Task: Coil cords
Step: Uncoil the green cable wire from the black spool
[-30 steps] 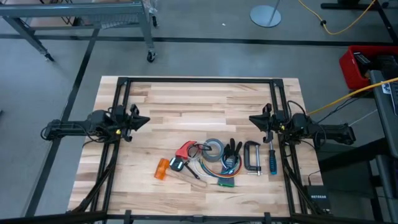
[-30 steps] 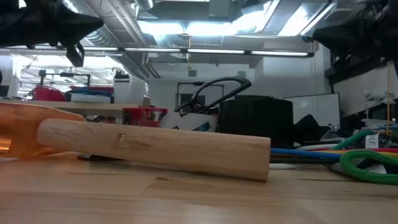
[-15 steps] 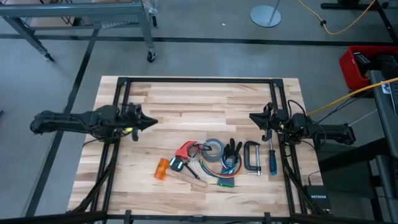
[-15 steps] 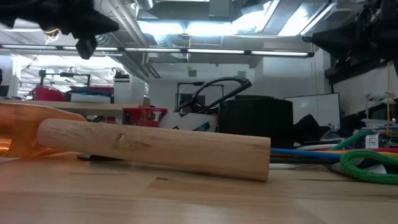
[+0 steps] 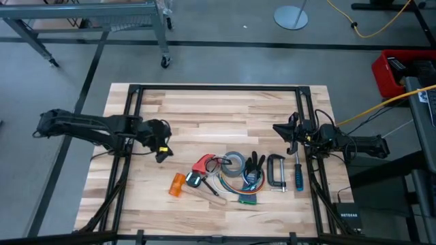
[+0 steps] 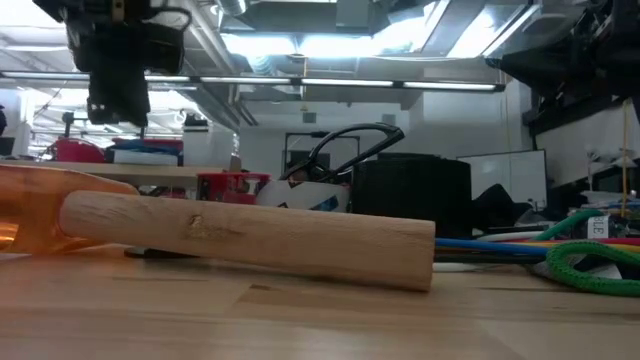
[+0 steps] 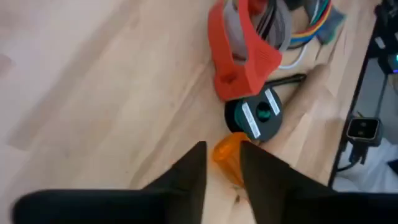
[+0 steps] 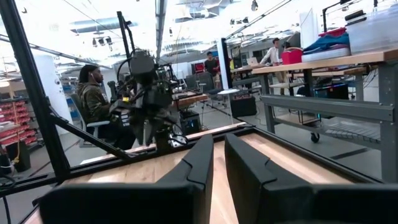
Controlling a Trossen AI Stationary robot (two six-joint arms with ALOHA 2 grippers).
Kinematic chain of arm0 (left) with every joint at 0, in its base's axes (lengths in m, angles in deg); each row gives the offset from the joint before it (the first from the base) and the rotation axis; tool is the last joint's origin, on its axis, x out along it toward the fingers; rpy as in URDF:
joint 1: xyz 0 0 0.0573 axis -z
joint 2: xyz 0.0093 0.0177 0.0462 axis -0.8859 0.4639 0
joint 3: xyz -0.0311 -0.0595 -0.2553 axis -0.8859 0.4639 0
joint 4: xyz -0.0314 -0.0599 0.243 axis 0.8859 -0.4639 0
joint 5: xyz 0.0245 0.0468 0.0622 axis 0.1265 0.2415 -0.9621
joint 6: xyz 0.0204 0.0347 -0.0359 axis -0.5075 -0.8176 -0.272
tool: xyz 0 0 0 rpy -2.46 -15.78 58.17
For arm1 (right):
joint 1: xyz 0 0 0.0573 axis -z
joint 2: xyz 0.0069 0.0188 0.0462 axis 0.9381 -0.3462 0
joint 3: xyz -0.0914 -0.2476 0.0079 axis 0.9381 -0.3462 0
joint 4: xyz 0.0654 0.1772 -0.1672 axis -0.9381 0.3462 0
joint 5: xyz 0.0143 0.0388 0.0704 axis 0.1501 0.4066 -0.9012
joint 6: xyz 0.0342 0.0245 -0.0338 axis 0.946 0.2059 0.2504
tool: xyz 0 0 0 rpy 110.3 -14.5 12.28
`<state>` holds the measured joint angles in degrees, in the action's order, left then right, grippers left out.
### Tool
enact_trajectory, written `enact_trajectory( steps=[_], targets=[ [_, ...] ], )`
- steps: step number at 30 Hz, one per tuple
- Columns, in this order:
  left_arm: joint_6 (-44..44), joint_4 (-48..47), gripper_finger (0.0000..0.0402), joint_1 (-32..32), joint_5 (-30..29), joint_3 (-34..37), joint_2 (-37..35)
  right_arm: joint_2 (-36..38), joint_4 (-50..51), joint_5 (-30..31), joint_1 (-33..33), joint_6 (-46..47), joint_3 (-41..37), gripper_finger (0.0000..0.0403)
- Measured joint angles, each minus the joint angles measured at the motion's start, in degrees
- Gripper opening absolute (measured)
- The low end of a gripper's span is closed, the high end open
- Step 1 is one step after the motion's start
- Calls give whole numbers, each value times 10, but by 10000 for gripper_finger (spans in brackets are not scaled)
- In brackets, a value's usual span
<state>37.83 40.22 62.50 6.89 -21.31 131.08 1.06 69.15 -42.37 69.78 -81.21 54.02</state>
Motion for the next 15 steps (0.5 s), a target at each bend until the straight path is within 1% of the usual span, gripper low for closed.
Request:
enact_trajectory(
  steps=[4, 7, 10, 15],
  targets=[
    [34, 37, 152, 0, 35, 0, 51, 0, 0, -14, 0, 0, 0, 46],
    [60, 72, 176, 2, 49, 0, 91, 0, 4, -23, 0, 0, 0, 46],
    [65, 107, 185, 10, 65, 0, 134, 0, 17, -25, 0, 0, 0, 46],
    [66, 154, 183, 28, 102, 0, 198, 0, 40, -25, 0, 0, 0, 46]
  ],
)
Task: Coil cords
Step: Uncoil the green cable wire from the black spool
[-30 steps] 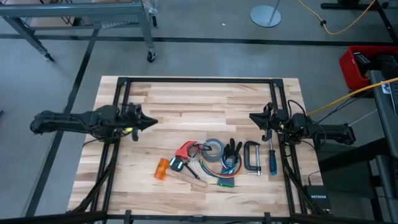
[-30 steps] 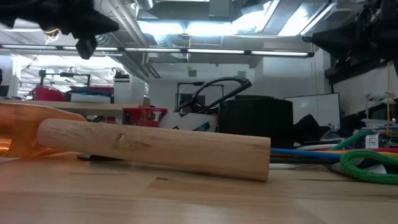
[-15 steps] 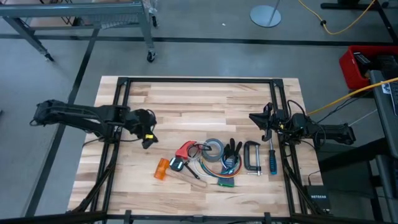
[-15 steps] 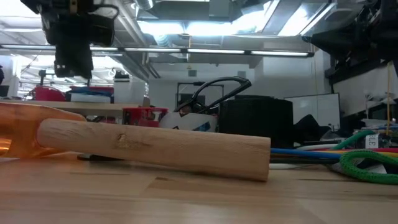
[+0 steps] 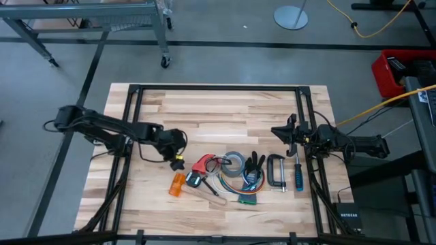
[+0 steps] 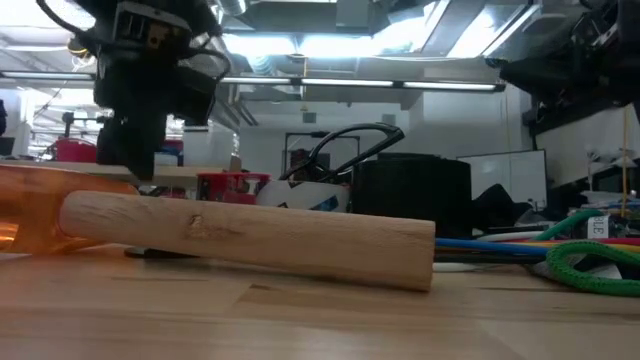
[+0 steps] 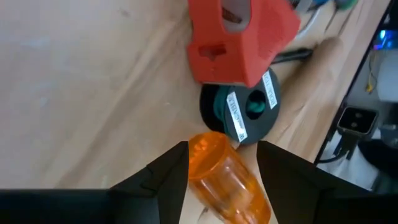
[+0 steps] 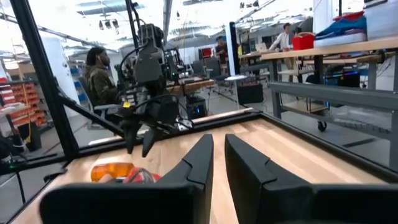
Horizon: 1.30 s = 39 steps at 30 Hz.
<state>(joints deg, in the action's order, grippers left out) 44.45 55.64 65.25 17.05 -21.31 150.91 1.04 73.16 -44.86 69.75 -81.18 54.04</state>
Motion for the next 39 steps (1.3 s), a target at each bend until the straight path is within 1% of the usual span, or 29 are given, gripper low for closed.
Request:
enact_trajectory(
  steps=[4, 8, 13, 17, 21, 25, 27, 29, 33, 35, 36, 37, 39],
  targets=[
    [10, 40, 183, 13, 6, 0, 38, 0, 5, -1, 0, 30, 0, 46],
    [14, 88, 183, 25, 9, 0, 73, 0, 9, -20, 0, 54, 0, 46],
    [16, 138, 183, 33, 10, 0, 105, 0, 9, -30, 0, 56, 0, 46],
    [37, 166, 183, 35, 11, 0, 129, 0, 10, -31, 0, 56, 0, 46],
    [43, 200, 182, 36, 38, 0, 152, 0, 17, -31, 0, 56, 0, 46],
    [43, 205, 179, 40, 57, 0, 163, 0, 21, -31, 0, 56, 0, 46],
    [41, 206, 167, 42, 58, 0, 163, 0, 20, -31, 0, 56, 0, 46],
    [38, 205, 144, 43, 59, 0, 163, 0, 20, -31, 0, 56, 0, 46],
    [36, 207, 73, 43, 62, 0, 163, 0, 20, -31, 0, 56, 0, 46],
    [36, 213, 33, 42, 70, 0, 162, 0, 19, -31, 0, 56, 0, 46],
    [36, 213, 20, 41, 77, -1, 161, 0, 19, -31, 0, 56, 0, 46],
    [36, 214, 14, 40, 83, -2, 161, 0, 19, -31, 0, 56, 0, 46],
    [39, 211, 15, 38, 96, -1, 161, 0, 19, -31, 0, 56, 0, 46]
  ],
)
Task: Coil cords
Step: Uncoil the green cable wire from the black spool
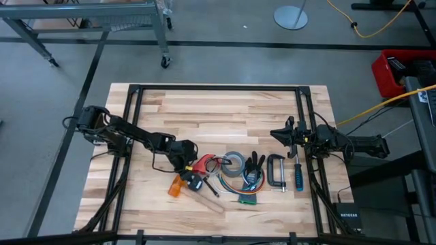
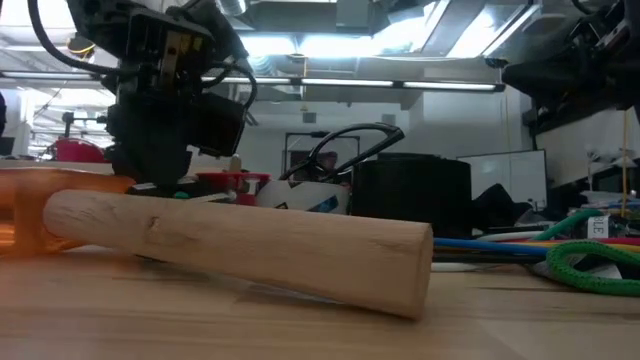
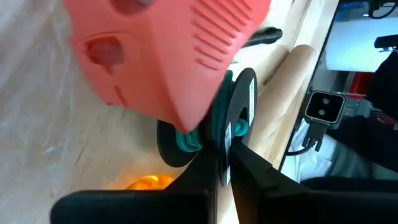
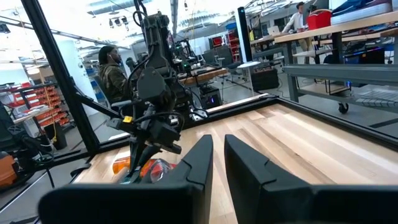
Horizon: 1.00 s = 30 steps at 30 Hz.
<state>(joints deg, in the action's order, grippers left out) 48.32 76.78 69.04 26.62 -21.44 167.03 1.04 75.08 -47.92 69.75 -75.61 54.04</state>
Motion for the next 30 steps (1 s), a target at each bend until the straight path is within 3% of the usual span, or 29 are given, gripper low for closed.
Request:
enact_trajectory(
  steps=[9, 24, 30],
  targets=[
    [8, -24, 4, -14, 14, 3, -42, 0, -3, 0, 0, 0, 0, 46],
    [36, -11, 2, -112, 17, 2, -198, 0, -5, 0, 0, 31, 0, 46],
    [6, 75, 1, -157, 7, 2, -239, 0, -9, 18, 0, 31, 0, 46]
  ],
)
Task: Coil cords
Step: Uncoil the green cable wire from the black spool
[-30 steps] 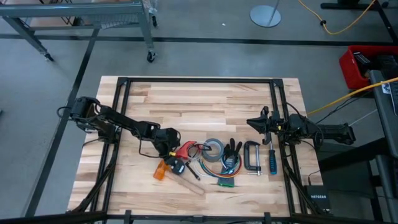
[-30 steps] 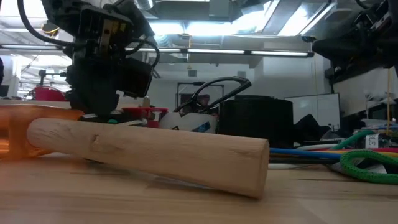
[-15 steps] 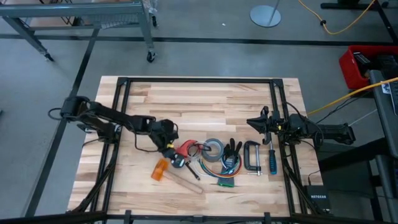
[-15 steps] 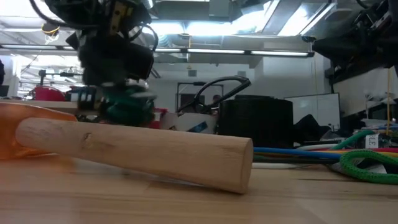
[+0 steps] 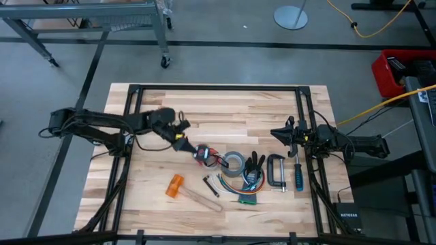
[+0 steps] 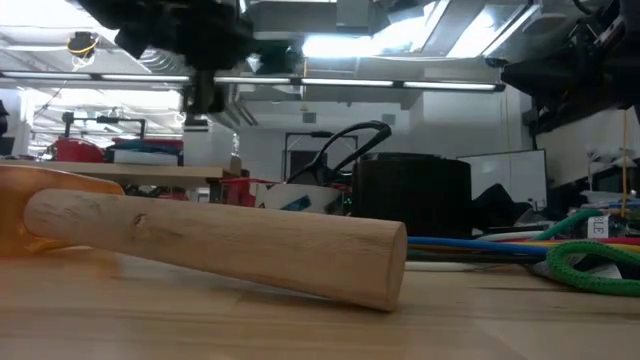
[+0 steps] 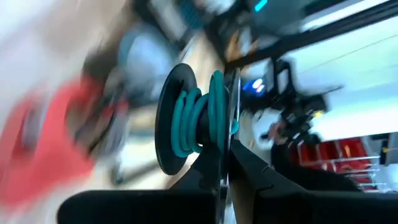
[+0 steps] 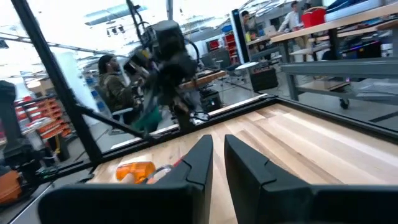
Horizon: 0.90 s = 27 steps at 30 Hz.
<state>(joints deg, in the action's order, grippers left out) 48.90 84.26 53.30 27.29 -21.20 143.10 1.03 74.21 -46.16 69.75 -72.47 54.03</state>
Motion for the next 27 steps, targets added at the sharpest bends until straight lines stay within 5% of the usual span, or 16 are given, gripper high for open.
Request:
enact_trajectory(
  steps=[5, 16, 27],
  targets=[
    [-113, 107, 1, -35, -12, 0, -1, -27, -57, 25, 0, 1, 0, 46],
    [-588, 119, 1, -33, -178, -1, 8, -209, -172, 59, 0, 1, 8, 46],
    [-667, 161, 1, 0, -242, -1, 71, -485, -213, 74, 0, -56, 135, 46]
  ],
)
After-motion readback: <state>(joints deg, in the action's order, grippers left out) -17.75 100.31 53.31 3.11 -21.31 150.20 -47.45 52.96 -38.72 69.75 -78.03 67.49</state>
